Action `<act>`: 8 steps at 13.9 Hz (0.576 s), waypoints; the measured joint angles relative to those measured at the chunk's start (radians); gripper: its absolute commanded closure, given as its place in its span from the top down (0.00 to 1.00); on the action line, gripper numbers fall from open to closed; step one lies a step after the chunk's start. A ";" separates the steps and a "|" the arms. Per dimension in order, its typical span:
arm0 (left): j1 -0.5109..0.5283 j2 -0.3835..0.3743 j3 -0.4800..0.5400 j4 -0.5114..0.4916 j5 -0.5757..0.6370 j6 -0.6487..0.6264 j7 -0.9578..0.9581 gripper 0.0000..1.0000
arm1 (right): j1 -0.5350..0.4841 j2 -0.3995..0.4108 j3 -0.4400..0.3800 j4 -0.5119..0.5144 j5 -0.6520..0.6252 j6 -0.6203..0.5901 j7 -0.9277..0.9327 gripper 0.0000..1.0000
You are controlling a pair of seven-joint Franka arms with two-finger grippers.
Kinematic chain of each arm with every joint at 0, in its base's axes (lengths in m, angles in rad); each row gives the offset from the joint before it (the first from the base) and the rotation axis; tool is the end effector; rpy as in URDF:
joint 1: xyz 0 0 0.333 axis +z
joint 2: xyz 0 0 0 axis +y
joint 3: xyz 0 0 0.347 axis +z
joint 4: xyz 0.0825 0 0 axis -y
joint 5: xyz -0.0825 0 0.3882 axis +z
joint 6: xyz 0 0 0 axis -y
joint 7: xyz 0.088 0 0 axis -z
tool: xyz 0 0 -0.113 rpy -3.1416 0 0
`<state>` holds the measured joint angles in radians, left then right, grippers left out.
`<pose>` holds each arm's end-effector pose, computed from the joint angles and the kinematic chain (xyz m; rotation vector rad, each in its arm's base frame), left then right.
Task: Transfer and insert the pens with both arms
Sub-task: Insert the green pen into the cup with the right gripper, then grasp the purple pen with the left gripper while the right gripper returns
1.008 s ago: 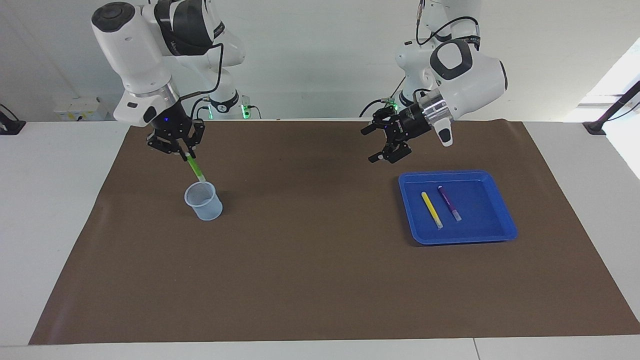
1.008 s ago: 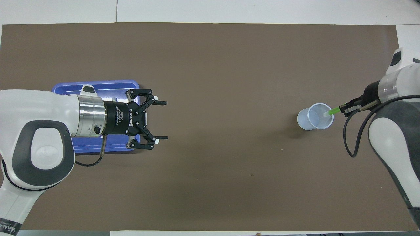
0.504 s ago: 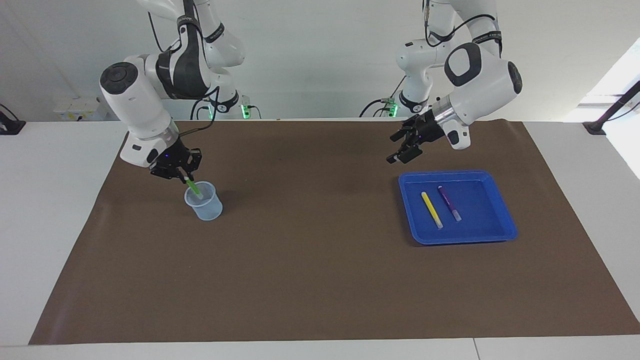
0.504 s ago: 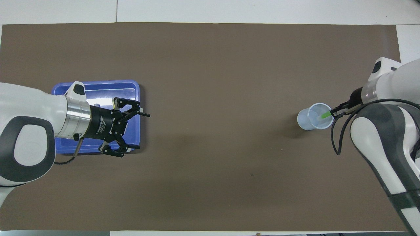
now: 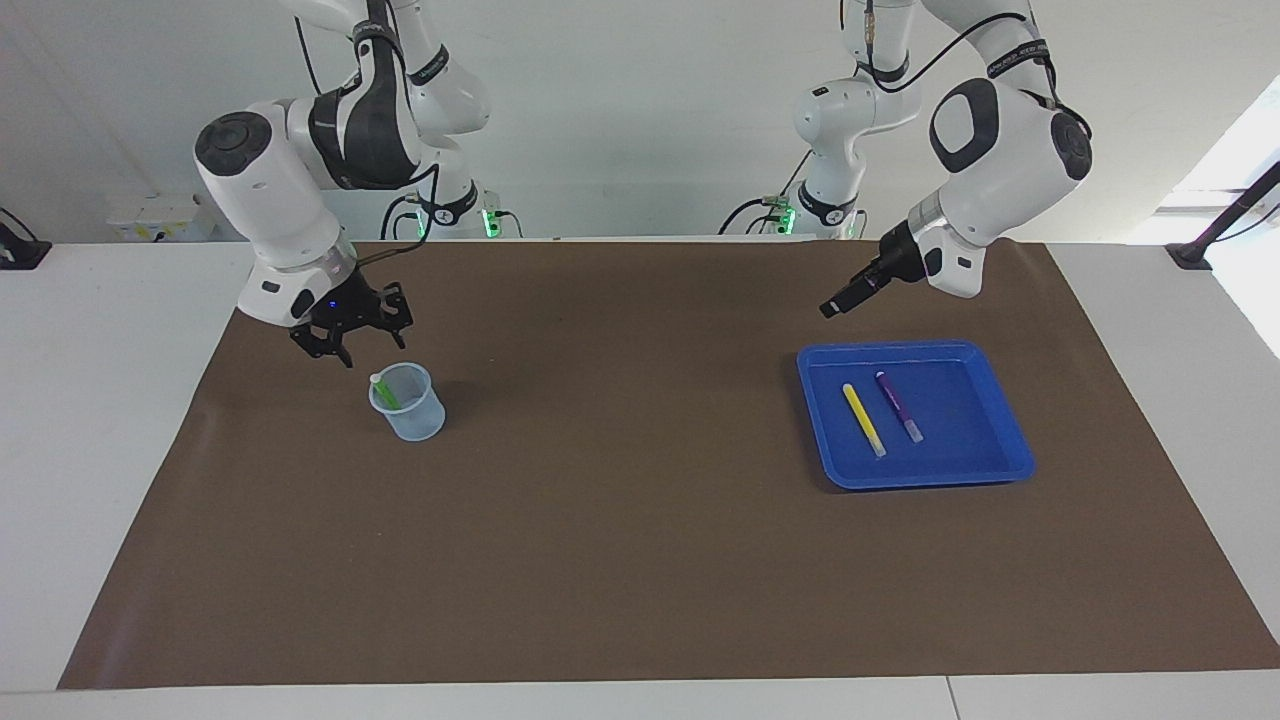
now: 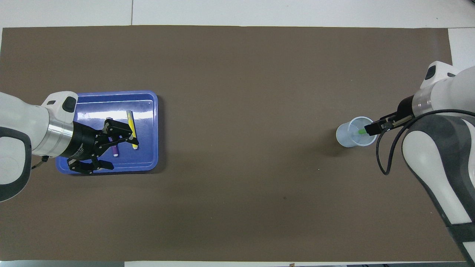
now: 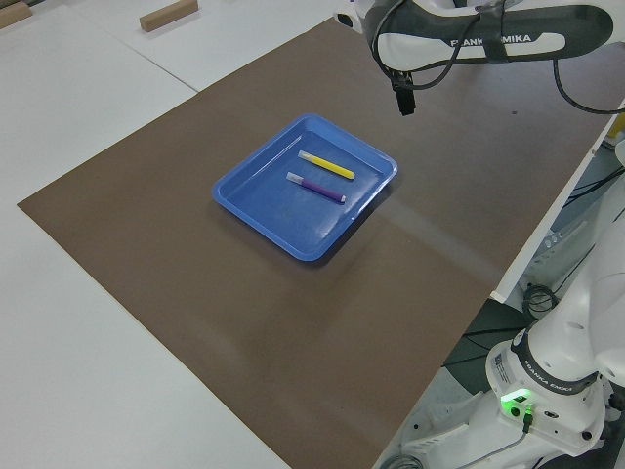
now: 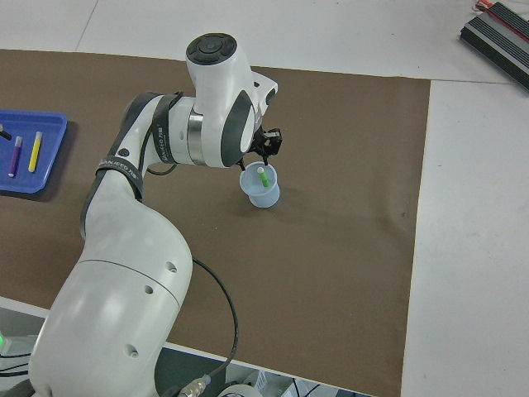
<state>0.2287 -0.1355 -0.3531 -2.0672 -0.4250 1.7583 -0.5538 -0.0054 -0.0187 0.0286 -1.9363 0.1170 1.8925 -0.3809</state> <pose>0.4894 -0.1071 0.5033 2.7211 0.7750 -0.4100 0.5541 0.0222 0.5125 -2.9784 -0.5507 0.0077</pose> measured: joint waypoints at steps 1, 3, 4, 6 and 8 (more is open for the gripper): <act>0.002 0.000 0.002 0.005 0.045 -0.004 0.061 1.00 | 0.001 -0.004 0.003 0.019 0.077 -0.027 0.000 1.00; 0.007 0.000 0.005 0.010 0.125 -0.005 0.176 1.00 | 0.003 -0.011 0.005 0.035 0.234 -0.051 0.010 1.00; 0.017 0.000 0.005 0.011 0.156 -0.005 0.242 1.00 | 0.009 -0.012 0.007 0.036 0.298 -0.051 0.046 1.00; 0.048 0.000 0.005 0.012 0.208 -0.005 0.366 1.00 | 0.046 -0.012 0.009 0.036 0.423 -0.047 0.201 1.00; 0.070 0.000 0.007 0.013 0.254 -0.001 0.466 1.00 | 0.107 -0.012 0.012 0.036 0.538 -0.003 0.389 1.00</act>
<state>0.2991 -0.1353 -0.3464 -2.0540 -0.1714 1.7570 -0.0873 0.1013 -0.0304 0.0402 -1.9000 0.6550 1.8899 0.0085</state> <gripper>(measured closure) 0.000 0.000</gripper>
